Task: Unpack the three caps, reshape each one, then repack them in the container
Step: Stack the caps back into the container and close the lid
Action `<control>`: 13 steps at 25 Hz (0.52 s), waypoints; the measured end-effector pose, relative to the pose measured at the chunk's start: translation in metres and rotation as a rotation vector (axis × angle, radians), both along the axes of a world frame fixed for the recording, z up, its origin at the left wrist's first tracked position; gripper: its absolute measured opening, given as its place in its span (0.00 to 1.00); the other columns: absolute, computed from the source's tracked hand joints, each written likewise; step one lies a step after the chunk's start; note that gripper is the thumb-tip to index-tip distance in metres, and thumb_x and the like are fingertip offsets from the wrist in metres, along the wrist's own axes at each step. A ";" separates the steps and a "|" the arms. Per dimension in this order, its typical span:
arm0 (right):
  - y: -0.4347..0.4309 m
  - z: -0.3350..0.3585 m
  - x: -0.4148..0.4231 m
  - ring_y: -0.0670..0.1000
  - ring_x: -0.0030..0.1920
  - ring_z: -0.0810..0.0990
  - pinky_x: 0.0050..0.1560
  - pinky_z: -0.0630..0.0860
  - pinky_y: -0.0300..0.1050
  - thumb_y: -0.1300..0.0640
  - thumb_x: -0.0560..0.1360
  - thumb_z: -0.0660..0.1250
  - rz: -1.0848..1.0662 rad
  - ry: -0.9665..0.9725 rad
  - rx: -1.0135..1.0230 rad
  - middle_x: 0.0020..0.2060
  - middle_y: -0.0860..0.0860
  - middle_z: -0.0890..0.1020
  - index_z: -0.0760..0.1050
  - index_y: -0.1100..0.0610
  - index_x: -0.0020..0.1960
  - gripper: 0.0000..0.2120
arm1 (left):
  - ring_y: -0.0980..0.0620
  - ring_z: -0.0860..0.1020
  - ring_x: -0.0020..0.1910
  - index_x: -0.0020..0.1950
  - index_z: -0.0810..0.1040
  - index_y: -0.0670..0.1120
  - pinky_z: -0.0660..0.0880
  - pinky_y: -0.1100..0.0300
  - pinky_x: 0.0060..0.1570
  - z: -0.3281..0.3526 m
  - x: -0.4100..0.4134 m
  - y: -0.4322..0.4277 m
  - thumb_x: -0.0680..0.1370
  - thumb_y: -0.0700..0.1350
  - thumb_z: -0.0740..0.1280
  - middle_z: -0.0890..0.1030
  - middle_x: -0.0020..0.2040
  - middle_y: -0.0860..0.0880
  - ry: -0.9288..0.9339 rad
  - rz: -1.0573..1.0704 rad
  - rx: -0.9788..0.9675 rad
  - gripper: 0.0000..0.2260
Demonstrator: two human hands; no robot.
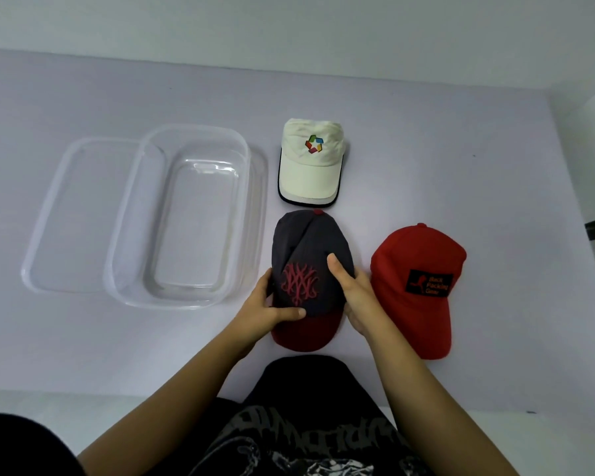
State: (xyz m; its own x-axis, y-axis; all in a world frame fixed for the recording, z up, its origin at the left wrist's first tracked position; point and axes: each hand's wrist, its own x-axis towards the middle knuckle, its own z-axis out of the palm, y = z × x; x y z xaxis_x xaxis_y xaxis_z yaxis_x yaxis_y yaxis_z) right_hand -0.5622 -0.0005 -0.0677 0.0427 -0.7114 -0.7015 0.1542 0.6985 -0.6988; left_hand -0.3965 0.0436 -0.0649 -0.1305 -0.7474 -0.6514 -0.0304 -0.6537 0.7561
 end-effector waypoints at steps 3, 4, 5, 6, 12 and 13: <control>0.002 0.003 0.006 0.51 0.57 0.78 0.63 0.73 0.51 0.37 0.60 0.71 -0.046 -0.023 0.012 0.55 0.49 0.80 0.74 0.49 0.55 0.28 | 0.53 0.72 0.60 0.71 0.63 0.50 0.72 0.60 0.52 0.000 0.004 0.000 0.63 0.42 0.73 0.71 0.66 0.48 0.119 0.100 0.056 0.38; 0.002 0.005 0.006 0.52 0.57 0.78 0.63 0.73 0.52 0.37 0.61 0.71 -0.073 -0.055 0.013 0.55 0.50 0.80 0.74 0.49 0.56 0.27 | 0.50 0.73 0.60 0.69 0.66 0.50 0.73 0.57 0.52 0.000 0.006 -0.001 0.63 0.43 0.69 0.73 0.65 0.46 0.180 0.179 0.087 0.34; 0.003 0.008 0.006 0.52 0.58 0.78 0.63 0.73 0.53 0.38 0.60 0.70 -0.098 -0.081 0.018 0.56 0.51 0.80 0.74 0.50 0.58 0.30 | 0.47 0.74 0.58 0.67 0.69 0.49 0.74 0.54 0.50 0.003 0.007 -0.002 0.64 0.44 0.65 0.75 0.63 0.45 0.276 0.282 0.140 0.30; 0.003 0.013 0.004 0.53 0.58 0.78 0.63 0.73 0.53 0.38 0.59 0.70 -0.115 -0.100 0.024 0.57 0.51 0.80 0.72 0.52 0.62 0.34 | 0.44 0.76 0.54 0.66 0.71 0.48 0.75 0.51 0.48 0.005 0.009 -0.004 0.66 0.46 0.64 0.76 0.60 0.42 0.384 0.384 0.210 0.27; -0.002 0.034 -0.017 0.53 0.61 0.78 0.62 0.74 0.51 0.31 0.54 0.73 -0.032 -0.145 -0.105 0.63 0.53 0.78 0.68 0.54 0.69 0.50 | 0.46 0.84 0.41 0.50 0.84 0.41 0.82 0.54 0.40 0.029 -0.008 -0.003 0.59 0.51 0.80 0.85 0.45 0.43 0.672 0.415 0.221 0.24; -0.003 0.036 -0.019 0.53 0.61 0.78 0.61 0.75 0.51 0.30 0.53 0.74 -0.009 -0.192 -0.120 0.62 0.53 0.79 0.69 0.54 0.68 0.51 | 0.46 0.85 0.43 0.47 0.85 0.41 0.82 0.54 0.41 0.032 -0.012 -0.002 0.53 0.48 0.83 0.86 0.45 0.43 0.697 0.401 0.194 0.25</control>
